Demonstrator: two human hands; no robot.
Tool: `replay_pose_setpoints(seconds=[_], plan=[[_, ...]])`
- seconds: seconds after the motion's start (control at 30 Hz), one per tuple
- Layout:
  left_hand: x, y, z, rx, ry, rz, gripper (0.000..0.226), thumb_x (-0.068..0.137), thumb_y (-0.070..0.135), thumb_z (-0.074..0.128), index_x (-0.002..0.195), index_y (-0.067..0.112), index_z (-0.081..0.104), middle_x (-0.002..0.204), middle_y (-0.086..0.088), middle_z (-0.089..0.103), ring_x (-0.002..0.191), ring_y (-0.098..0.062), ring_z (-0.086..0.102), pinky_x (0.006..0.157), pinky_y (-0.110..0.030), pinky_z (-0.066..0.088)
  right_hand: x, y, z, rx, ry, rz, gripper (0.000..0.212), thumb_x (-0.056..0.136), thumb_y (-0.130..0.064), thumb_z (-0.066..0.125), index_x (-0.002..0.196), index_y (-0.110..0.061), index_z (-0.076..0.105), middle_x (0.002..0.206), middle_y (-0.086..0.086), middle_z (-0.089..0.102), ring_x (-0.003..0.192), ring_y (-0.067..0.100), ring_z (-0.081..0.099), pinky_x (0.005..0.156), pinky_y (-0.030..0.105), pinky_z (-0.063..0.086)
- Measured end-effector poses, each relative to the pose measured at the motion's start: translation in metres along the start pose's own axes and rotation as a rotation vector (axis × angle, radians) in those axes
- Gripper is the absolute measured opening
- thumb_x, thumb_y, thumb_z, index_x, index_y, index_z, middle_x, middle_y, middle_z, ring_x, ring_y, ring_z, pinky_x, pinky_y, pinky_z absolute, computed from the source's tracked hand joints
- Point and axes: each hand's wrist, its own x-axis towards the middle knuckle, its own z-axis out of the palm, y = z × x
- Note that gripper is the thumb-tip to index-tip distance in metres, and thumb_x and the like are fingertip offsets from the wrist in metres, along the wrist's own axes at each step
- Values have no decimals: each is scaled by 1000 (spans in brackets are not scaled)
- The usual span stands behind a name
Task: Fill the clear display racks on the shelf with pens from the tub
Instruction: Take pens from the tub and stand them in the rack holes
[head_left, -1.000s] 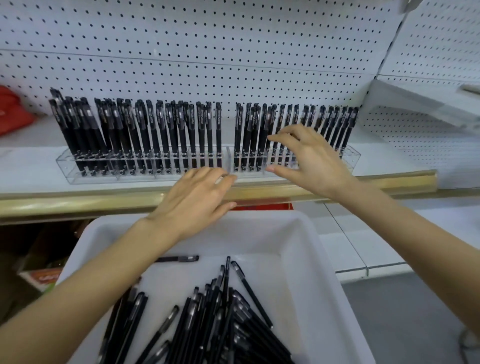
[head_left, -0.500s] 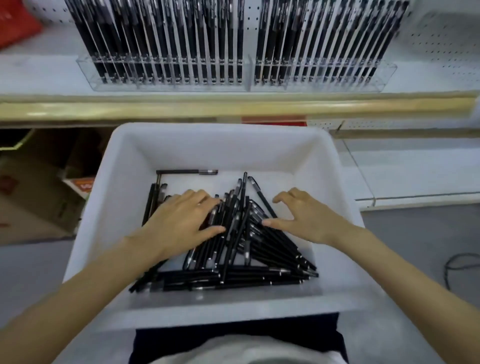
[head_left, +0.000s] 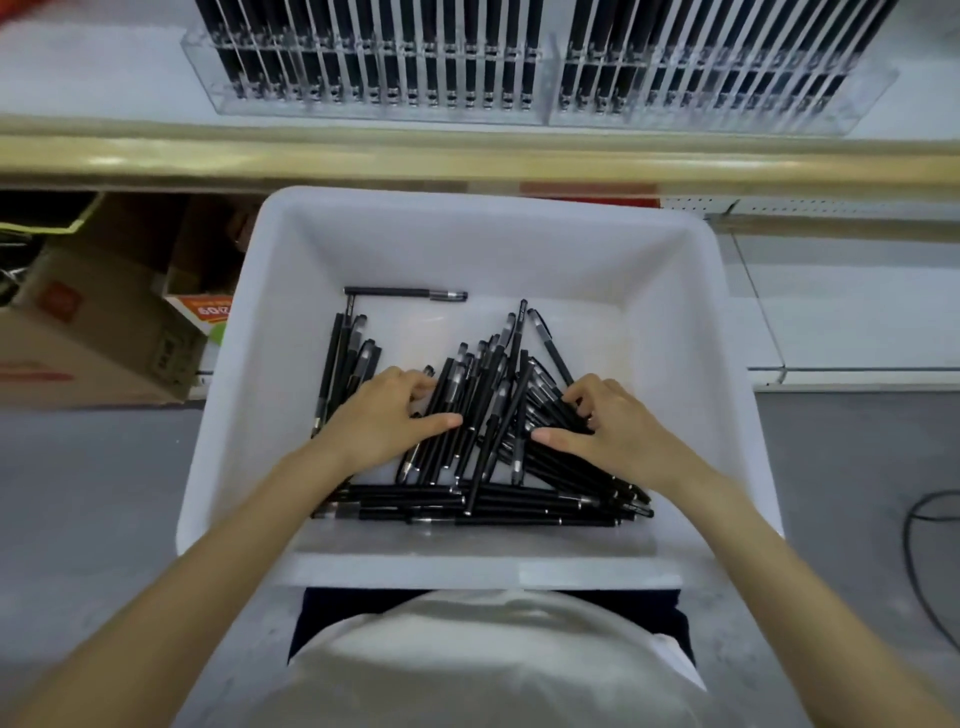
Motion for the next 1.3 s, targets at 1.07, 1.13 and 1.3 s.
replay_pose_setpoints(seconds=[1.07,1.13,1.3], plan=[[51,9,7,-215,197,-160,12,86,31,67,82,23,60,78,12,61,75,-4,60,70,-25,51,61,-22,-1,715,-67,128,18,94,-22,58,82,-12,49,89,5,71,73,12,64,63,22,49],[50,11,3,-294,195,-154,12,87,29,66,82,22,57,80,8,66,77,-7,63,71,-24,51,56,-26,-8,812,-107,92,13,97,-19,52,94,-8,47,97,11,73,80,17,69,72,27,55],[46,28,-20,-588,184,-149,7,89,22,65,86,18,60,76,1,73,80,-16,70,68,-32,58,49,-37,-17,928,-108,12,10,99,-16,48,97,-7,45,86,18,72,82,32,71,76,37,59]])
